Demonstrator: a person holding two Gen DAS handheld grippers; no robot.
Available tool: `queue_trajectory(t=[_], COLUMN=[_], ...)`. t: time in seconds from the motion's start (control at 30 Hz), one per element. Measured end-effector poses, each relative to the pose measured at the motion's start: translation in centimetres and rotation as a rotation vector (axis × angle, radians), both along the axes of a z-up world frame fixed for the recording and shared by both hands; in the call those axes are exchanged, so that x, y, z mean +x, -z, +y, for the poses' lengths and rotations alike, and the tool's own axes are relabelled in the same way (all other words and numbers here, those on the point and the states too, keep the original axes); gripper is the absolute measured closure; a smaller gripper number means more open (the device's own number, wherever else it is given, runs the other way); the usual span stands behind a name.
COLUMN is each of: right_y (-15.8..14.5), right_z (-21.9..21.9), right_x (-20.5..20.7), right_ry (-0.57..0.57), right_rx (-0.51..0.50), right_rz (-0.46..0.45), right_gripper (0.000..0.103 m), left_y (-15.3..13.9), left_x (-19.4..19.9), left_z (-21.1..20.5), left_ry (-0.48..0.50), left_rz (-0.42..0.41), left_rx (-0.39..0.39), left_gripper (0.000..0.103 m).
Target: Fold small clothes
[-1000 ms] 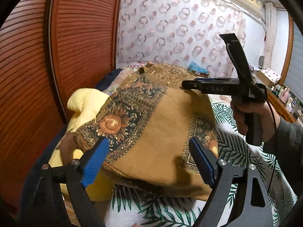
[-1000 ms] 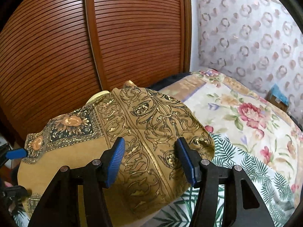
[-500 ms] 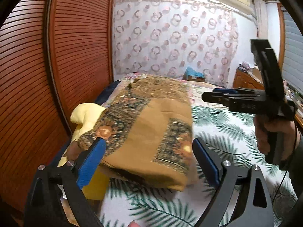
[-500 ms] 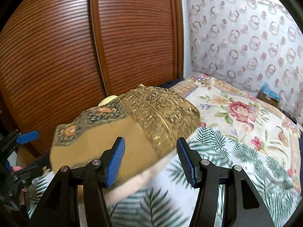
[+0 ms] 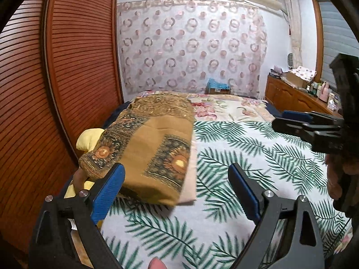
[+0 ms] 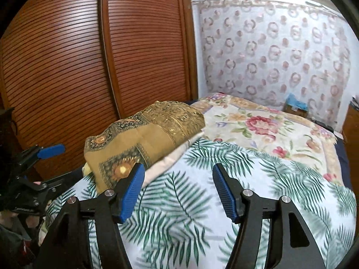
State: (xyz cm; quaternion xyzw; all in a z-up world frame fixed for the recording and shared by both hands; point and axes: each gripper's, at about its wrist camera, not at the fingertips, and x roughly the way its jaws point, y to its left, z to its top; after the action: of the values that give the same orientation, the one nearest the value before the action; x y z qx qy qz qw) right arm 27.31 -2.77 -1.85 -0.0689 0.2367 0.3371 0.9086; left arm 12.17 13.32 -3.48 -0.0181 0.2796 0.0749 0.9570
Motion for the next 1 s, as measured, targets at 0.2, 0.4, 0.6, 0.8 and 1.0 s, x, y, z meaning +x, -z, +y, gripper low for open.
queue_trajectory(t=[0.2,0.4,0.6,0.8,1.0], right_y=[-0.1,0.2,-0.3,-2.4,-4.8], right_z=[-2.6,-5.3,-8.6,-11.8,-14.0], right_x=[-4.9,-9.3,-13.7,-17.4,-20.7], right_ry=[0.050,0.141,0.235,0.287,0.383], right_rx=[0.007,0.013,0.038,0.066,0.083], right_rz=[-0.015,-0.018,-0.023,-0.041,-0.109], right_gripper=[0.024,0.022,0.022,0.022,0.022], left_y=[0.0,0.0,-0.8,-2.9,-4.8], left_x=[-1.3,-2.4,-3.0,-3.5,-3.8], left_z=[-2.8,-5.5,-8.2,-10.4,-11.5], left_ry=[0.049,0.118,0.163,0.192,0.203], left_rz=[-0.006,-0.011,-0.017,-0.049,-0.086], left_rx=[-0.010,-0.037,-0.045,-0.036,-0.032], left_gripper=[0.010,0.010,0.010,0.010,0.010])
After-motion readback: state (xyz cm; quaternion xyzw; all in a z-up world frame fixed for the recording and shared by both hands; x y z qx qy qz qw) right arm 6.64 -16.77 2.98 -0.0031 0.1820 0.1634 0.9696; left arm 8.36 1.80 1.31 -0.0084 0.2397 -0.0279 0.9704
